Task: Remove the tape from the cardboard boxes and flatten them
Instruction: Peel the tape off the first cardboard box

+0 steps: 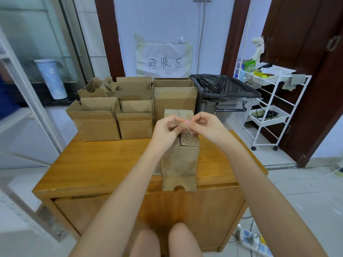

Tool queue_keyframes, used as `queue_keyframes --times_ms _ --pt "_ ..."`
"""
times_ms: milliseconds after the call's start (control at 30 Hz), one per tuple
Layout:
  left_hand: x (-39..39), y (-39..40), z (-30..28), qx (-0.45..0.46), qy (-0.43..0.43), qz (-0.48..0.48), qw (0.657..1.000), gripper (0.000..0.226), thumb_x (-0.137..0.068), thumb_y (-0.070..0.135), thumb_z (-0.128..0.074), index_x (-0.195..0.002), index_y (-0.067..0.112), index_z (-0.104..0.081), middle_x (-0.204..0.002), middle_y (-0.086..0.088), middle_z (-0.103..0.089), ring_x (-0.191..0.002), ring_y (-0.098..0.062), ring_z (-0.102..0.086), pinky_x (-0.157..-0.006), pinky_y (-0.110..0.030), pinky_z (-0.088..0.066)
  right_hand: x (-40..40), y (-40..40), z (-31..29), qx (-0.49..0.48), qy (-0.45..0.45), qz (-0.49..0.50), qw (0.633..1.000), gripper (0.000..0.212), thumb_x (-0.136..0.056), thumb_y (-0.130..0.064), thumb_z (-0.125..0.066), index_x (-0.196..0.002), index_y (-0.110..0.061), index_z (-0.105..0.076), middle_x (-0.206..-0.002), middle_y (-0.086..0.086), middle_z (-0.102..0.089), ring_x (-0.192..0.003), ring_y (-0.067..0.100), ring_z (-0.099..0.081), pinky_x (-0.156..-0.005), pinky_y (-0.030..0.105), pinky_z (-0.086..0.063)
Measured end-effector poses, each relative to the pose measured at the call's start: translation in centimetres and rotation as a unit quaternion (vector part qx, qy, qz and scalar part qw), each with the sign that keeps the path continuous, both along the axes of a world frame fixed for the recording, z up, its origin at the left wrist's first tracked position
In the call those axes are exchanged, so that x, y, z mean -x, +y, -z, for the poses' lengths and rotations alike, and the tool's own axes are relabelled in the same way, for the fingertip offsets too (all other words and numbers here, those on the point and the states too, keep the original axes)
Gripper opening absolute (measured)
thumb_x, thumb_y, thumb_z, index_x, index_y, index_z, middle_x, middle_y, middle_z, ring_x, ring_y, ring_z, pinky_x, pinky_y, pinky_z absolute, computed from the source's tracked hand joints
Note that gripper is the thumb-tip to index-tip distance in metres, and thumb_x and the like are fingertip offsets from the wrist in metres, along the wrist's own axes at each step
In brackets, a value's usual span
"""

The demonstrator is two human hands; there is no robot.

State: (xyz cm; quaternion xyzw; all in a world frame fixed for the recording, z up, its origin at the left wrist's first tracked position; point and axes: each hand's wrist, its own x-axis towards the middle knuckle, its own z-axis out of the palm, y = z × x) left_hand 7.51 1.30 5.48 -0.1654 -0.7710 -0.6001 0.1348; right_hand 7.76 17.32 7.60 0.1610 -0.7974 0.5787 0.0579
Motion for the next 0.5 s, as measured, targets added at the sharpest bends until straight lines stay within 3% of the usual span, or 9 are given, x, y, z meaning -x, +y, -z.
queue_keyframes --times_ms 133,367,500 --pt "0.1 -0.1 0.0 0.018 0.006 0.011 1.0 0.025 -0.089 -0.003 -0.061 -0.09 0.021 -0.063 -0.079 0.007 -0.071 -0.081 -0.008 -0.069 -0.084 -0.023 -0.053 0.7 0.2 0.2 -0.031 0.023 0.009 0.999 0.006 -0.089 -0.02 -0.067 -0.089 -0.014 -0.064 -0.089 0.006 -0.068 -0.078 0.014 -0.066 -0.08 0.028 -0.056" --pt "0.0 -0.3 -0.1 -0.017 -0.022 0.037 0.999 0.021 -0.091 -0.002 -0.057 -0.1 0.016 -0.062 -0.089 0.002 -0.071 -0.086 -0.007 -0.067 -0.08 -0.015 -0.048 1.2 -0.8 0.9 -0.08 0.096 0.049 0.991 0.013 -0.085 -0.013 -0.071 -0.091 -0.015 -0.06 -0.083 -0.008 -0.06 -0.077 0.005 -0.057 -0.072 0.011 -0.047" --pt "-0.4 -0.1 -0.6 -0.07 -0.061 0.055 0.994 0.019 -0.09 0.002 -0.054 -0.096 0.014 -0.067 -0.085 -0.001 -0.07 -0.085 -0.012 -0.065 -0.076 -0.016 -0.048 1.3 -0.9 1.5 -0.074 0.093 0.082 0.989 0.014 -0.084 -0.016 -0.072 -0.092 -0.016 -0.06 -0.086 -0.006 -0.061 -0.079 0.007 -0.057 -0.075 0.015 -0.048"
